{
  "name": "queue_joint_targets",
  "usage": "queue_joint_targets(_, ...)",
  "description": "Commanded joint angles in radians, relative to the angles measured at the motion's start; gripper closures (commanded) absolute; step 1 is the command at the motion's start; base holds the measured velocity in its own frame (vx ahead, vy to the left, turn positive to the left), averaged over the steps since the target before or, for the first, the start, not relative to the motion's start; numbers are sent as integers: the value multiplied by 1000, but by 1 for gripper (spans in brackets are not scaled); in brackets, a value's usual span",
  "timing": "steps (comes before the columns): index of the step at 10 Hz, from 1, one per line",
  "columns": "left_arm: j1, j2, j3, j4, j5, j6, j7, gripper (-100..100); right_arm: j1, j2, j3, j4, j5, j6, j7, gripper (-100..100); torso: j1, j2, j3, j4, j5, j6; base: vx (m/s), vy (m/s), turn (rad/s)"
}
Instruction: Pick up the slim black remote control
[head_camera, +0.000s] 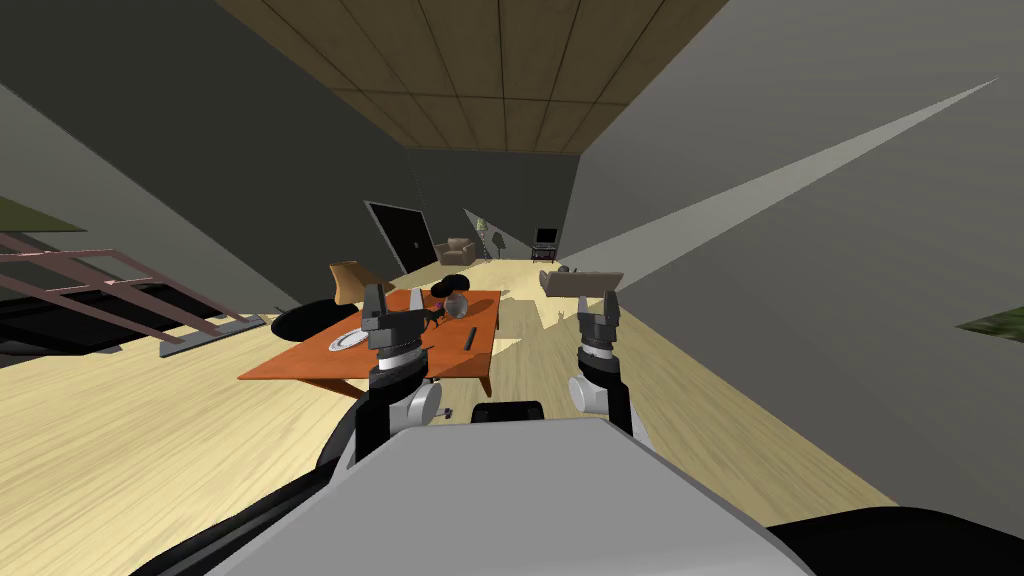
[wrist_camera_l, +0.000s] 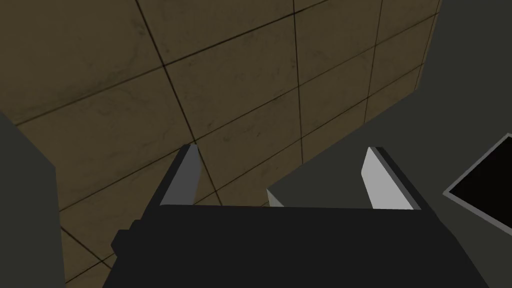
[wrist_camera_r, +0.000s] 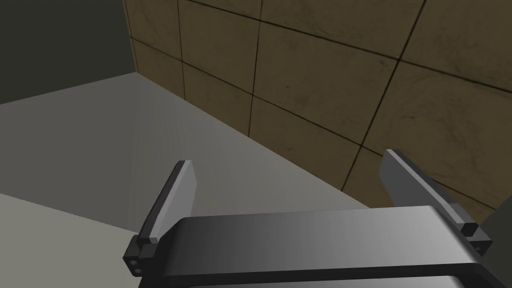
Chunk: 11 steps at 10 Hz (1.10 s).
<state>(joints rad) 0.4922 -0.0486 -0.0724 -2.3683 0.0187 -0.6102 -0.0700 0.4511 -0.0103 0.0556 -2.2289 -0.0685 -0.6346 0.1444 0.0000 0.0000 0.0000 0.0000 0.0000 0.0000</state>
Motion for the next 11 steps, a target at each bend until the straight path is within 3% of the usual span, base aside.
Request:
queue_joint_targets(1, -1, 43, 4, 18, 17, 26, 1, -100, 0, 0, 0, 0, 0, 0, 0, 0, 0, 0, 0, 0, 0, 0, -16, -89, 4)
queue_joint_targets(7, -7, 179, 37, 135, 129, 184, 16, -100, 0, 0, 0, 0, 0, 0, 0, 0, -12, -2, -1, 0, -3, 0, 7, -170, 20)
queue_joint_targets(8, -7, 179, 37, 135, 129, 184, 16, -100, 0, 0, 0, 0, 0, 0, 0, 0, -12, -4, -2, -1, -3, 0, 39, -136, 15)
queue_joint_targets(11, -12, 247, 66, 220, 218, 291, 33, -100, 0, 0, 0, 0, 0, 0, 0, 0, -9, -5, -3, -1, -2, 0, 64, -152, 19)
